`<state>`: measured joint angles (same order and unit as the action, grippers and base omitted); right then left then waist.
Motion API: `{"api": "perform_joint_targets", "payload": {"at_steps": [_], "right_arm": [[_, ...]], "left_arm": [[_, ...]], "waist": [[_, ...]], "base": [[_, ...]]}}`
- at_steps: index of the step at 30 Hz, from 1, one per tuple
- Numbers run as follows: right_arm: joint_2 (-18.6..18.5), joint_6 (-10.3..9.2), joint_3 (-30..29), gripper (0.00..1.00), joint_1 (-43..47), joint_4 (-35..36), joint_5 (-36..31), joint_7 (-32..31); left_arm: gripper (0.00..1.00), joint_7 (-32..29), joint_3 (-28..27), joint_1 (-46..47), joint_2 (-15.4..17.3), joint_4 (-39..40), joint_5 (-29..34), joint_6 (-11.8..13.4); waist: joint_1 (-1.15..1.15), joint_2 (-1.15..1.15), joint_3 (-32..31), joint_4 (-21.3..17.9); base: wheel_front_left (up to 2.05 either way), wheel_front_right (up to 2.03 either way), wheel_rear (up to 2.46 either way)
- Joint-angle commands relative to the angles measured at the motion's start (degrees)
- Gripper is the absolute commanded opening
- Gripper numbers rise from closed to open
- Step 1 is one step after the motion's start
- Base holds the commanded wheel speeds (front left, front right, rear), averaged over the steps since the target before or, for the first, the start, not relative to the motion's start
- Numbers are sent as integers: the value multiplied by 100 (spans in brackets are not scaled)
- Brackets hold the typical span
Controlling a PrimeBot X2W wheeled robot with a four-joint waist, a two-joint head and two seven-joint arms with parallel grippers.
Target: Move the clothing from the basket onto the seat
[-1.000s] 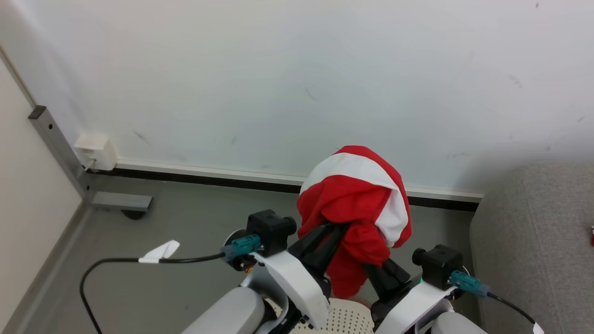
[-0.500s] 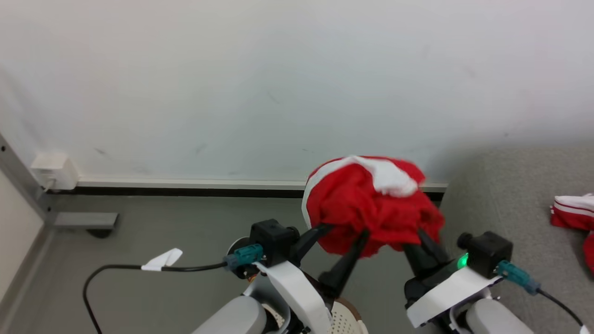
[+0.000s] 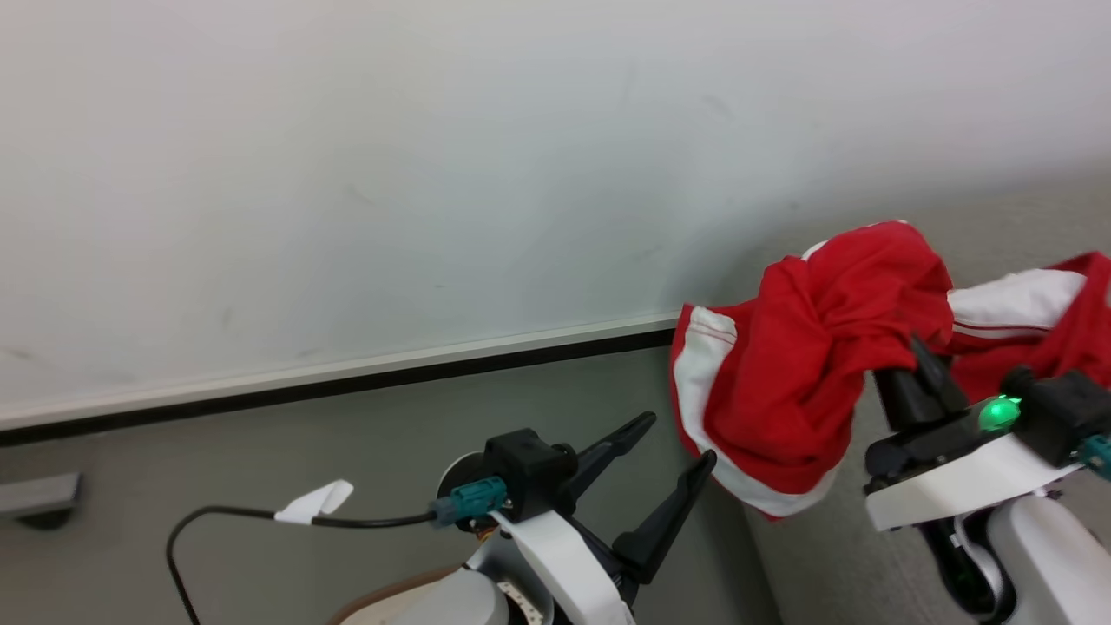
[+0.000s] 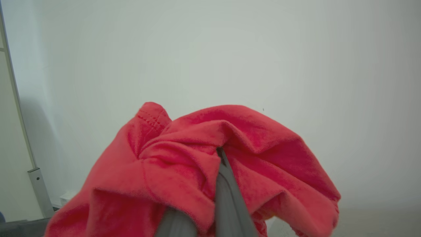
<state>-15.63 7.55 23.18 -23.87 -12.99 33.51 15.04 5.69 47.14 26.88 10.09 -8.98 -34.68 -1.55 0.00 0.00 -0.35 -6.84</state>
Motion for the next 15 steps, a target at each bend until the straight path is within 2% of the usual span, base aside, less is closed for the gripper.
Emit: {"api": "perform_joint_targets", "payload": {"at_steps": [1,8,15], "right_arm": [[-80,-13,-120,0,-29,108,-77,17],[-220,-13,-541,0,199,426,-108,17],[-183,-13,-834,0,471,645,-102,17]], "left_arm": [[100,79,4,-9,72,25,85,7],[100,201,78,76,164,21,276,-2],[100,328,84,120,263,-67,413,52]], "waist": [[0,0,84,-452],[0,0,266,-1180],[0,0,440,-1665]], "base": [[0,0,0],[0,0,0],[0,0,0]]}}
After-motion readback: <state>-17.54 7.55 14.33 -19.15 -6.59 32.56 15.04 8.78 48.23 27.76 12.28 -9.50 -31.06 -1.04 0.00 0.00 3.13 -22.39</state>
